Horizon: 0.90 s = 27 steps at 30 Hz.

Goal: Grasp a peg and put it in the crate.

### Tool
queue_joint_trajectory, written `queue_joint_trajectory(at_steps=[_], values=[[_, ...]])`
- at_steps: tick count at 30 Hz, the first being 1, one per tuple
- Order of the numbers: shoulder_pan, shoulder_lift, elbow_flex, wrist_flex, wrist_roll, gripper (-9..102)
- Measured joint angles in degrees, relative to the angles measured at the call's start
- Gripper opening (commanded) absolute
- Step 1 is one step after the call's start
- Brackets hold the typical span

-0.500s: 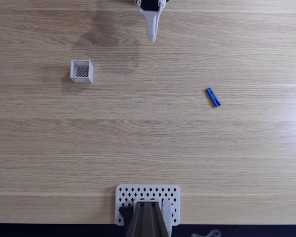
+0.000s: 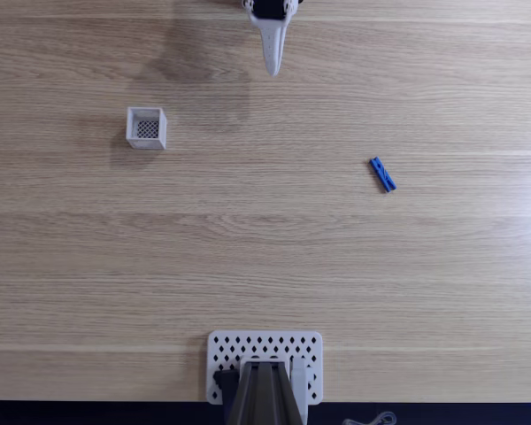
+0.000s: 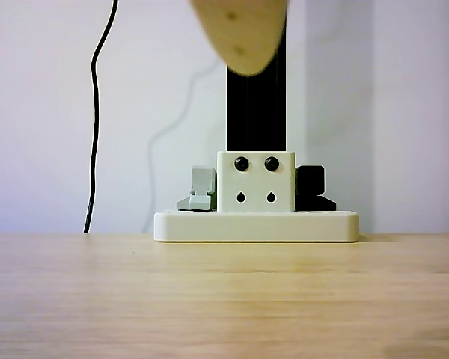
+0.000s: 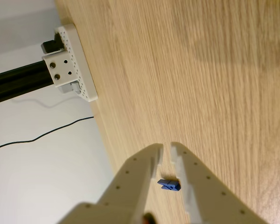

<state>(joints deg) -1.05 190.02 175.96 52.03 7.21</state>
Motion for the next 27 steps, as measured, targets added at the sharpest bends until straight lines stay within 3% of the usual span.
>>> queue_joint_trajectory(at_steps=[12, 17, 22, 27], values=[[0.0, -0.62, 0.0, 0.0, 0.0, 1], [0.0, -10.2, -1.58, -3.6, -0.35, 1], [0.0, -28.83, -11.69, -9.32, -10.28, 0], [0.0, -47.55, -26.98, -11.07, -29.62, 0]])
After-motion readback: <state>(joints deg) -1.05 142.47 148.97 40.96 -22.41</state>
